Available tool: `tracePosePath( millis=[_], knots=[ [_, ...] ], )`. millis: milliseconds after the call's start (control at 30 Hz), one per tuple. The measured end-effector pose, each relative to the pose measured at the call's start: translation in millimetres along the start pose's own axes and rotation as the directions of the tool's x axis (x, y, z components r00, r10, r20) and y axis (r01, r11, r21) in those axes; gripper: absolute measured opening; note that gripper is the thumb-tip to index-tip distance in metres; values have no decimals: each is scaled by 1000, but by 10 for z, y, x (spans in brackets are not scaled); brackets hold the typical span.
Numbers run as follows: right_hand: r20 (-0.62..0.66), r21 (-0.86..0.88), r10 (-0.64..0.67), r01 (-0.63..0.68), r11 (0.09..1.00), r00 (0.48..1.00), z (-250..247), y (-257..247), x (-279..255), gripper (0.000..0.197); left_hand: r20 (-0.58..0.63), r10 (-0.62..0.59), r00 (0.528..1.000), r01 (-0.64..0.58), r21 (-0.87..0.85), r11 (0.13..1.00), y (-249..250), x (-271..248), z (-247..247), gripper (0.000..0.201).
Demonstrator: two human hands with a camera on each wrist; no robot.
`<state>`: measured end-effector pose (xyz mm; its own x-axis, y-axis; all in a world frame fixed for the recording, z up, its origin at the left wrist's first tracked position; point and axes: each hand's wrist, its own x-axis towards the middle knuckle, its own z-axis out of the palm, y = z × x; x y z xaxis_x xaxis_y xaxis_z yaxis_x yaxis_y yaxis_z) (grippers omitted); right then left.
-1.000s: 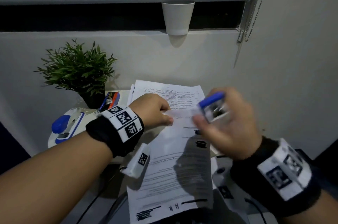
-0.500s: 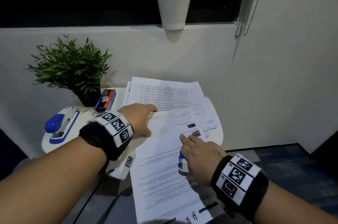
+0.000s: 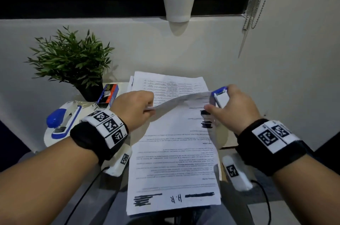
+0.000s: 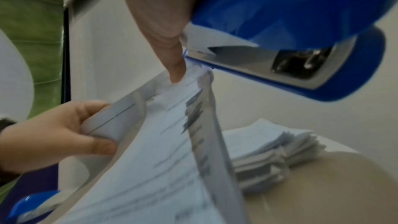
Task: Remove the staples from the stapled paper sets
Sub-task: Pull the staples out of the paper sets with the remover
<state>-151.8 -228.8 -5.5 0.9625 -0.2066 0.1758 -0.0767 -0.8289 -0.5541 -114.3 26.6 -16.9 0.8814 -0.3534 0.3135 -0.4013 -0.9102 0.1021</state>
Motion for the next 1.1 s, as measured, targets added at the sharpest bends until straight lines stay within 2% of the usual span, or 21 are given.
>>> tracePosePath(
  millis=[67, 133, 200, 267, 400, 467, 500, 533, 600, 667, 733, 833, 933, 1000, 1100],
  knots=[
    [-47, 29, 11, -9, 1000, 999, -52, -30, 48, 54, -29, 139, 990, -139, 13, 990, 2, -20, -4, 39],
    [-70, -6, -32, 31, 999, 997, -76, -50, 75, 66, -31, 272, 962, -271, 38, 962, -30, -54, 33, 44],
    [-52, -85, -106, 102, 991, 993, -71, -70, 96, 71, -56, 326, 944, -323, 67, 944, -94, -55, 85, 55],
    [-30, -166, -202, 195, 967, 979, -26, -75, 121, 64, -72, 337, 939, -332, 76, 940, -128, -42, 97, 61],
    [65, -361, -378, 375, 854, 924, 135, -31, 136, 27, -57, 365, 929, -352, 158, 923, -166, -57, 90, 52],
    [117, -461, -462, 460, 759, 879, 190, -5, 117, 18, -17, 365, 931, -355, 186, 916, -189, -65, 103, 51],
    [169, -510, -503, 512, 691, 847, 201, 0, 99, 21, 9, 361, 932, -355, 216, 910, -175, -72, 89, 53],
    [207, -548, -549, 561, 621, 810, 213, 20, 85, 27, 56, 353, 934, -355, 245, 902, -156, -74, 78, 54],
    [246, -577, -653, 650, 495, 716, 251, 89, 53, 32, 222, 279, 934, -341, 329, 881, -112, -98, 71, 37],
    [287, -565, -722, 720, 403, 629, 317, 166, -2, 31, 374, 229, 899, -380, 403, 833, -73, -146, 77, 25],
    [322, -558, -759, 761, 330, 566, 393, 234, -70, 31, 464, 201, 863, -408, 407, 817, -13, -193, 70, 29],
    [367, -544, -783, 799, 258, 503, 527, 333, -160, 31, 548, 133, 826, -413, 428, 804, 48, -253, 85, 35],
    [386, -537, -785, 810, 235, 484, 623, 403, -206, 28, 517, 112, 849, -381, 452, 807, 131, -301, 58, 41],
    [385, -531, -787, 813, 237, 482, 654, 433, -219, 28, 465, 181, 867, -380, 381, 843, 214, -354, 44, 51],
    [377, -521, -789, 816, 252, 484, 661, 454, -234, 24, 456, 338, 823, -472, 219, 854, 379, -514, 48, 60]
  ],
)
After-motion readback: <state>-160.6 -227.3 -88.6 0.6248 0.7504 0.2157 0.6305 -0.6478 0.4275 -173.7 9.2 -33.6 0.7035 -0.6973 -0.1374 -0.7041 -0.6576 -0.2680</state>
